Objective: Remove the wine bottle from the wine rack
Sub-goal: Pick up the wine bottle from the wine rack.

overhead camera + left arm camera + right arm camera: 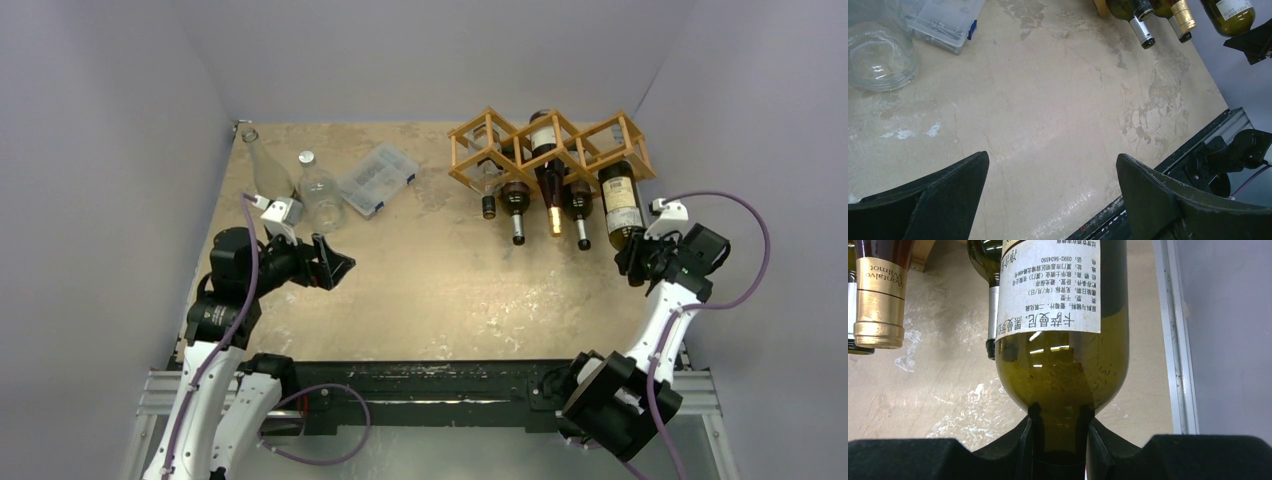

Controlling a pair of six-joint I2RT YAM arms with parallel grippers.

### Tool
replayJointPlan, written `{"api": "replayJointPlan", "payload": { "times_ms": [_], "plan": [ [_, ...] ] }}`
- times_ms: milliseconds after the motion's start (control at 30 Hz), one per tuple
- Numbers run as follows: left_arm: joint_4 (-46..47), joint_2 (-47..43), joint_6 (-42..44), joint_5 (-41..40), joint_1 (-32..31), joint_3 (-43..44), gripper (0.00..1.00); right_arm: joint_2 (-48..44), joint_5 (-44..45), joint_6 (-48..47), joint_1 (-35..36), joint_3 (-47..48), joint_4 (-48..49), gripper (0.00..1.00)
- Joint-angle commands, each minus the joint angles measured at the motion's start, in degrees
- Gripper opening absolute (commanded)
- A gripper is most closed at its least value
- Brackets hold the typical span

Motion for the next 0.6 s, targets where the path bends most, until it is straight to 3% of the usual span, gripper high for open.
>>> {"api": "replayJointPlan", "payload": {
  "times_ms": [0, 567],
  "plan": [
    [1.94, -0.68, 0.59, 1.16, 0.42, 0.26, 1.0, -4.69, -7.46, -3.2, 0.68, 2.02, 4.7, 0.0],
    [2.24, -2.22, 0.21, 2.09, 0.44, 0.23, 1.0, -10.23, -5.34, -3.38, 0.68, 2.21, 0.81, 0.0]
  ]
}}
